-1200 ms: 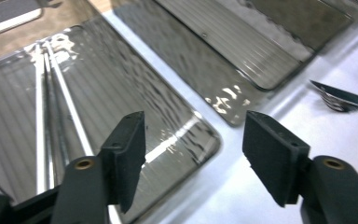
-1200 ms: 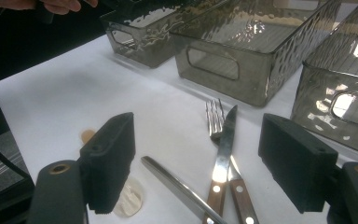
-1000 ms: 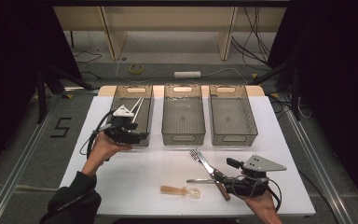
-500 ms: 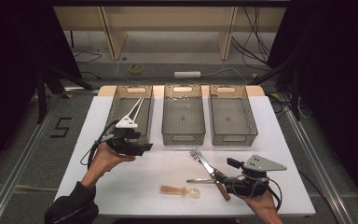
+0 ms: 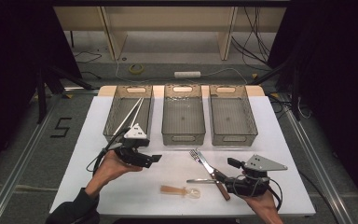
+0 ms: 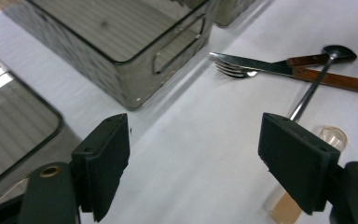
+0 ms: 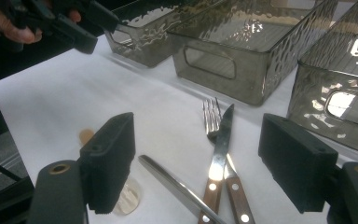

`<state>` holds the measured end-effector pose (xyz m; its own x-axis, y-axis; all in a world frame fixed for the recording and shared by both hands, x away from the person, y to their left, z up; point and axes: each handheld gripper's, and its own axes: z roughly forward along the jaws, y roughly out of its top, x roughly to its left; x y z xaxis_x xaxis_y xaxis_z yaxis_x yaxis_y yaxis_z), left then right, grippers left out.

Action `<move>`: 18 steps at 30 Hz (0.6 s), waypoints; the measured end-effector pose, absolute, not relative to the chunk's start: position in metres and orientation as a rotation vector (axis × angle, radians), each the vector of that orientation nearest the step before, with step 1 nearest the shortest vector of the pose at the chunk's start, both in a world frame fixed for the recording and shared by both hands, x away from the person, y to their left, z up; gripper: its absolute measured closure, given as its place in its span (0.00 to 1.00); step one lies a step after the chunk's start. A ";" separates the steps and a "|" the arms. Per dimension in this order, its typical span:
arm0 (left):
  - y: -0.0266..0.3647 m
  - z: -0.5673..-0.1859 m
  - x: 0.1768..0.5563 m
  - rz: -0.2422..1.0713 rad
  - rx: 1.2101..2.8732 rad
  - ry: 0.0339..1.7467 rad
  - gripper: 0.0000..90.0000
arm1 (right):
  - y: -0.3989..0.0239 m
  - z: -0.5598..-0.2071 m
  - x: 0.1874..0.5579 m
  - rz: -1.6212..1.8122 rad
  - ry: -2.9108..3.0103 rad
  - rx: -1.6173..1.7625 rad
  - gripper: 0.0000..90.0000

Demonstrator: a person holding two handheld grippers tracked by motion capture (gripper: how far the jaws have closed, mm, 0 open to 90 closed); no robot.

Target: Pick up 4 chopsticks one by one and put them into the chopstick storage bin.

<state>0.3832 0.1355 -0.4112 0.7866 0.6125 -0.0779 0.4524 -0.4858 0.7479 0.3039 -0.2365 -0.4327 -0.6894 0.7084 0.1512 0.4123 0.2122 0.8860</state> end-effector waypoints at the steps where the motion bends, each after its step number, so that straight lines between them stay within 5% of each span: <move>1: 0.134 -0.412 0.382 0.245 2.175 0.780 0.27 | -0.237 -0.433 0.304 1.468 2.203 1.058 0.31; 18: 0.122 -0.427 0.359 0.223 2.272 0.716 0.22 | -0.240 -0.433 0.305 1.477 2.192 1.064 0.31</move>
